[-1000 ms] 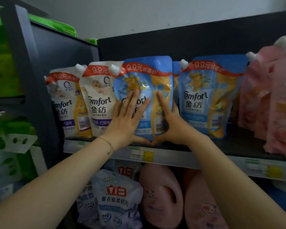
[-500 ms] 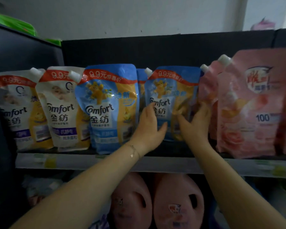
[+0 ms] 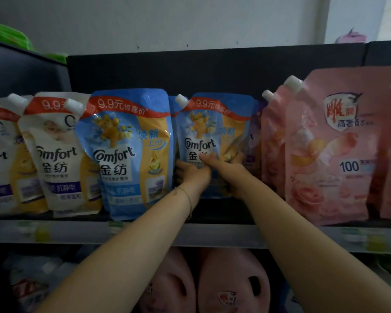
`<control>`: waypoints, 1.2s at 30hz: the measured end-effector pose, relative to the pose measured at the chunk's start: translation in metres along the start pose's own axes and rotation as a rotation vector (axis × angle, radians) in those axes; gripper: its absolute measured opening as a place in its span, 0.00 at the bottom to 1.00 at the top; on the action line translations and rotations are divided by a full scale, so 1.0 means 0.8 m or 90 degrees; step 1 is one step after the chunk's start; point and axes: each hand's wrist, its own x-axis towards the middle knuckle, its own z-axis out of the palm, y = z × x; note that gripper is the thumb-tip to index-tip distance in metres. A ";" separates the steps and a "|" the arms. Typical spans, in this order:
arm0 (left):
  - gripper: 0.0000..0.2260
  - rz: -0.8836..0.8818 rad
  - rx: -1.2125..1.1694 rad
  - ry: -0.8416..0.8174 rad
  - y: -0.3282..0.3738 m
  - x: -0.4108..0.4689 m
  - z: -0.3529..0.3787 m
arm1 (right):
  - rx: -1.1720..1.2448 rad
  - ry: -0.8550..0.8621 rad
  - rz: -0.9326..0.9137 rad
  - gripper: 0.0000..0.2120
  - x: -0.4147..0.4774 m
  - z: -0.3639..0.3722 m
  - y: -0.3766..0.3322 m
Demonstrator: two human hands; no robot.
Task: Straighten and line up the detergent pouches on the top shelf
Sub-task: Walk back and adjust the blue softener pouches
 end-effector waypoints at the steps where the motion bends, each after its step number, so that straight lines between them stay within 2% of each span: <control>1: 0.48 0.000 0.014 0.022 0.000 0.001 0.000 | -0.025 0.003 0.004 0.72 0.004 0.006 0.001; 5: 0.45 -0.001 0.055 0.072 0.001 0.000 0.001 | -0.027 0.000 -0.009 0.68 0.023 0.021 0.009; 7: 0.45 -0.005 0.061 0.089 0.003 -0.002 0.002 | -0.040 -0.005 -0.004 0.70 0.024 0.019 0.008; 10: 0.42 0.009 0.068 0.074 0.001 0.003 0.002 | -0.031 0.013 -0.018 0.69 0.010 0.014 0.004; 14: 0.36 0.040 0.085 0.027 0.000 -0.002 0.004 | 0.049 0.080 -0.082 0.54 -0.012 0.006 0.005; 17: 0.38 0.049 0.082 -0.036 0.000 -0.011 0.007 | 0.070 0.133 -0.099 0.48 -0.007 -0.009 0.008; 19: 0.45 0.084 0.060 -0.104 0.001 -0.015 0.004 | 0.091 0.168 -0.117 0.48 -0.002 -0.020 0.008; 22: 0.40 0.101 0.026 -0.191 -0.001 -0.011 0.000 | 0.136 0.226 -0.137 0.55 0.003 -0.029 0.007; 24: 0.40 0.082 -0.021 -0.180 0.000 -0.006 0.002 | 0.136 0.240 -0.117 0.57 0.010 -0.034 0.007; 27: 0.58 0.045 -0.058 -0.161 0.004 0.000 0.006 | 0.151 0.218 -0.090 0.61 0.020 -0.037 0.004; 29: 0.58 0.027 -0.096 -0.185 0.006 0.006 0.007 | 0.182 0.183 -0.077 0.64 0.021 -0.038 -0.001; 30: 0.58 0.022 -0.116 -0.202 0.006 0.010 0.008 | 0.198 0.161 -0.067 0.62 0.020 -0.040 -0.002; 32: 0.58 0.019 -0.140 -0.229 0.007 0.017 0.009 | 0.211 0.124 -0.041 0.49 0.020 -0.047 -0.003; 34: 0.56 0.021 -0.155 -0.229 0.001 0.029 0.012 | 0.215 0.084 -0.032 0.36 0.025 -0.053 -0.005; 36: 0.55 0.020 -0.174 -0.216 0.002 0.028 0.012 | 0.221 0.047 -0.029 0.28 0.025 -0.055 -0.007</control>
